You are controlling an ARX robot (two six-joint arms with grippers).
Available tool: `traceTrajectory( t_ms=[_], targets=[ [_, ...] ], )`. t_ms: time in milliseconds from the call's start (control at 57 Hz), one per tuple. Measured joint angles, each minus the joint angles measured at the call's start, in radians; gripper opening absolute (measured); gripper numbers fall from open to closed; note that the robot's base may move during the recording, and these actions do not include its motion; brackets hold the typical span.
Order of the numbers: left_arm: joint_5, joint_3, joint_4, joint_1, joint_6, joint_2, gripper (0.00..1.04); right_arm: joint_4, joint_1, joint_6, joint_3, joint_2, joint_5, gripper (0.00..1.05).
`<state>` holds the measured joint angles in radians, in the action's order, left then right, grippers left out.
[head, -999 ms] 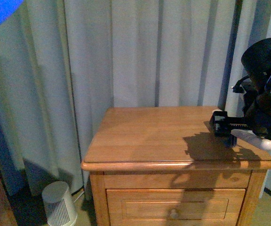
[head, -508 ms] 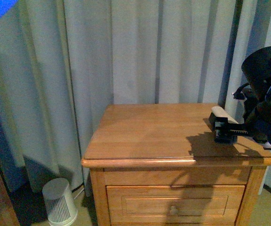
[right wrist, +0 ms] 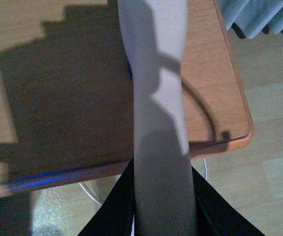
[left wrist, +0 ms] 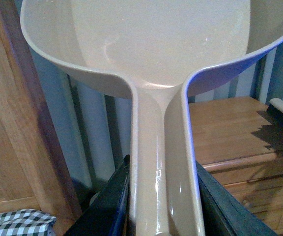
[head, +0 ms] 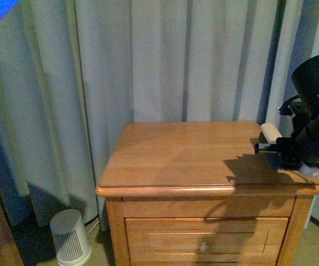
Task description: Clean up trash
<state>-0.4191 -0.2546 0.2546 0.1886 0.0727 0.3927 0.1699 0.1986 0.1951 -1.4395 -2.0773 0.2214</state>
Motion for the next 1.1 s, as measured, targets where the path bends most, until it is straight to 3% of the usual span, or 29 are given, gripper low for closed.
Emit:
traceTrajectory(
  t_ms=[333,771,964,1105],
  targets=[
    [0.0,0.0,0.0,0.0,0.0,0.0,0.28,-0.167,0.013,-0.129,0.122,0.099,0.077,0.2],
    [0.0,0.0,0.0,0.0,0.0,0.0,0.28,-0.703,0.078,-0.372,0.586,0.57,0.233,0.2],
    [0.0,0.0,0.0,0.0,0.0,0.0,0.28,-0.742,0.104,-0.389,0.802,0.834,0.25,0.2],
    [0.0,0.0,0.0,0.0,0.0,0.0,0.28,-0.676,0.103,-0.37,0.933,1.047,0.26,0.2]
  ],
)
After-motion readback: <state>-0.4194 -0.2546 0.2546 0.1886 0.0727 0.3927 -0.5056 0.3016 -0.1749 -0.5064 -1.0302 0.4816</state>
